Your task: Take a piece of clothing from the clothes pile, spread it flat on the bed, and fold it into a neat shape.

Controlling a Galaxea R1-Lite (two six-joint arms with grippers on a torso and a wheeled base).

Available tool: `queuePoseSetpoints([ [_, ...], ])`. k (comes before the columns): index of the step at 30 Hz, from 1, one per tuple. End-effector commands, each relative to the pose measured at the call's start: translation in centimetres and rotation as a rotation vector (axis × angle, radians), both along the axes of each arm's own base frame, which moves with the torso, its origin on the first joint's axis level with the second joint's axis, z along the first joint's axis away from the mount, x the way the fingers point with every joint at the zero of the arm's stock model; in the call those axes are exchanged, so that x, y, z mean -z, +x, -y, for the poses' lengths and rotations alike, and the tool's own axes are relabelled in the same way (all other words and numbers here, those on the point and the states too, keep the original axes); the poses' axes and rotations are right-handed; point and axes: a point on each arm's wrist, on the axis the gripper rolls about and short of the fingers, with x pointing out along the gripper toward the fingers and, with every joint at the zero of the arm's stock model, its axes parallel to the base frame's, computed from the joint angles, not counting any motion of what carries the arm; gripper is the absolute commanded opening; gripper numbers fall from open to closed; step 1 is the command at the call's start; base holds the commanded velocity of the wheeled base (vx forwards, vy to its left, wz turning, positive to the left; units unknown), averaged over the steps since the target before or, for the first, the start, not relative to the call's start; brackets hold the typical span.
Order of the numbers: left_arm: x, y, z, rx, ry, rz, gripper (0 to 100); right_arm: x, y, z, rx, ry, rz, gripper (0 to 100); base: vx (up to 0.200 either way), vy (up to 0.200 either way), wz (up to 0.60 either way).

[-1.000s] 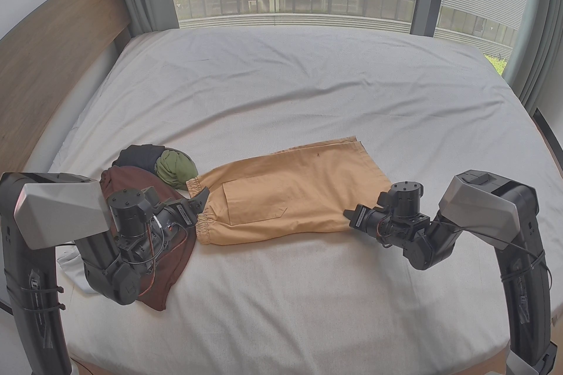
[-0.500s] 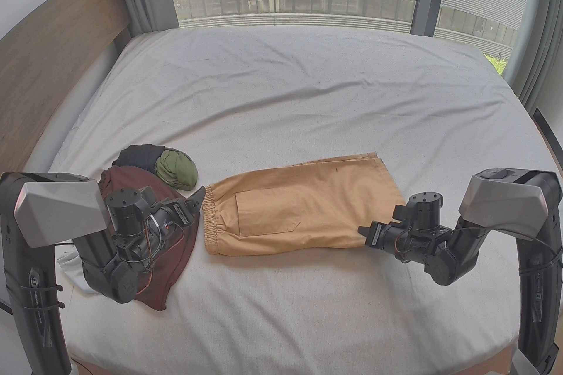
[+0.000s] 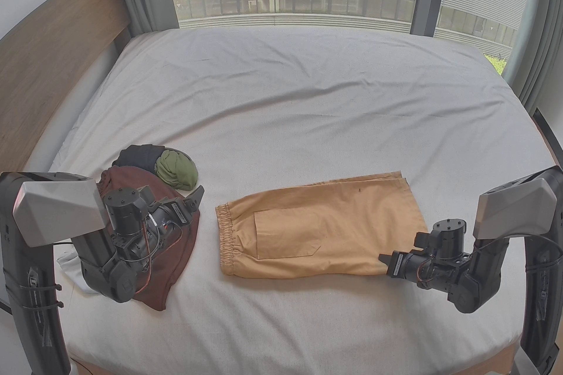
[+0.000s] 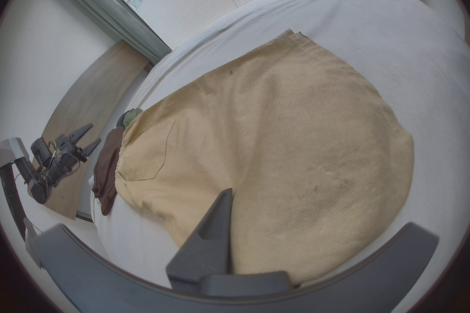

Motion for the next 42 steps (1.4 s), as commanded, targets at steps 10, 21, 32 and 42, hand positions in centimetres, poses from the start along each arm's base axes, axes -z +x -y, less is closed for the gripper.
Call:
queuePoseSetpoints([
  [10, 0.0, -0.1, 0.3, 0.013, -0.004, 0.000, 100, 1.6, -2.7, 1.4, 0.005, -0.042, -0.041, 0, 0.000, 0.000, 0.00],
  [21, 0.1, -0.3, 0.8, 0.031, -0.109, -0.033, 100, 1.8, -5.3, 1.2, -0.035, -0.060, -0.123, 100, 0.000, 0.000, 0.00],
  [32, 1.2, -1.8, 2.5, 0.100, -0.140, -0.114, 100, -1.0, -9.4, 0.5, -0.161, -0.037, -0.150, 100, 0.000, 0.000, 0.00],
  [42, 2.8, -2.3, 2.5, 0.108, -0.119, -0.203, 100, -4.1, -10.8, -0.9, -0.245, -0.005, -0.050, 100, 0.000, 0.000, 0.00],
])
